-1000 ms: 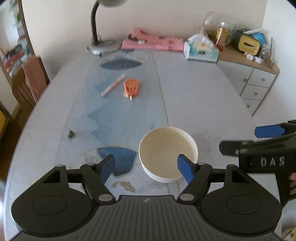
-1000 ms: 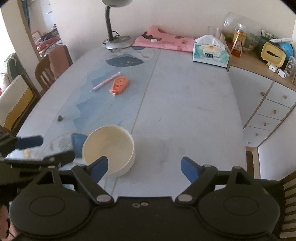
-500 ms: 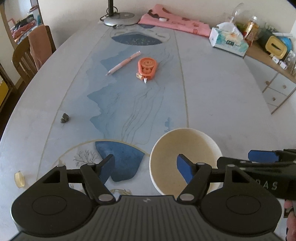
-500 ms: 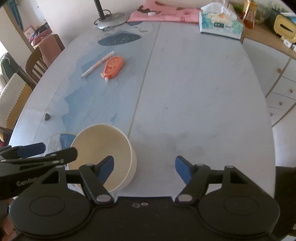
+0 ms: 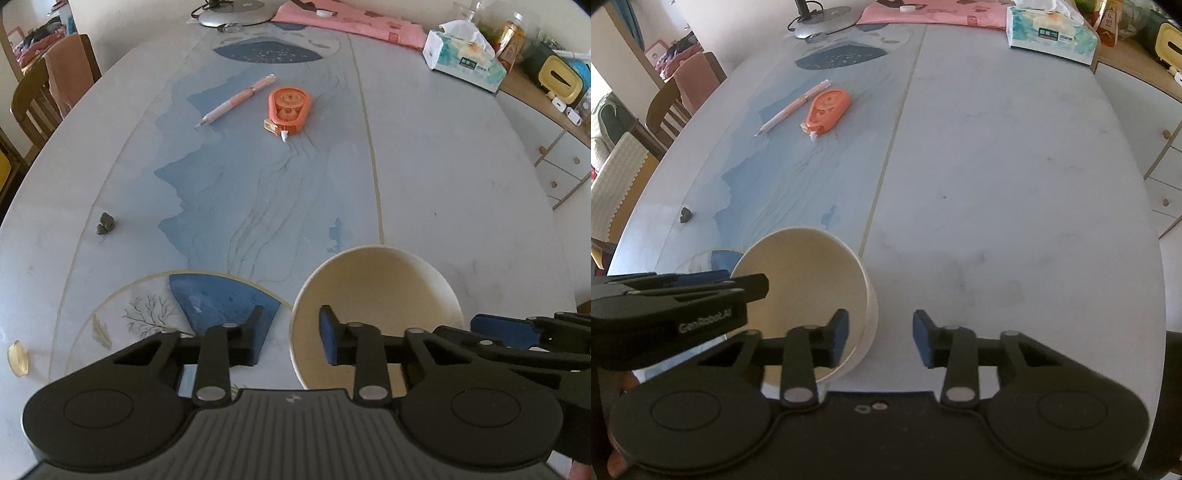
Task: Organize plates and bowls
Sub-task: 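Close both grippers on the cream bowl rim, then lift the cream bowl with both grippers and carry it over the pink pot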
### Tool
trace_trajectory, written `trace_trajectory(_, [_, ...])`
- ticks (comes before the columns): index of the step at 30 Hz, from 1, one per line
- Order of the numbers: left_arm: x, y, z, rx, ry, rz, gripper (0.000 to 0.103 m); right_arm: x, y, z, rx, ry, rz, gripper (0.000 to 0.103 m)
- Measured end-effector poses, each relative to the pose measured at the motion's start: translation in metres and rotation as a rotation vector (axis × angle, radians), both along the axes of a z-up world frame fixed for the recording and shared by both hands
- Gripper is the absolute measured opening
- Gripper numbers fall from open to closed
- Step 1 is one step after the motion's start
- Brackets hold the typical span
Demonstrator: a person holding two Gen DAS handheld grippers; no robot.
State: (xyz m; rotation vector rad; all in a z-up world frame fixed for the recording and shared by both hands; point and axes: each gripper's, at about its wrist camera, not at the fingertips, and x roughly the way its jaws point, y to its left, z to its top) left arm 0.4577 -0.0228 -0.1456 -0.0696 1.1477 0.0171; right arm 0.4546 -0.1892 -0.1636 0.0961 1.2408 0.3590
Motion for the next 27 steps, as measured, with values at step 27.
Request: trace_trajectory(27, [-0.065,-0.017,0.03,0.019,-0.017,-0.065,0.002,-0.062,-0.004,0.037,-0.044,-0.042,-0.049,0.006])
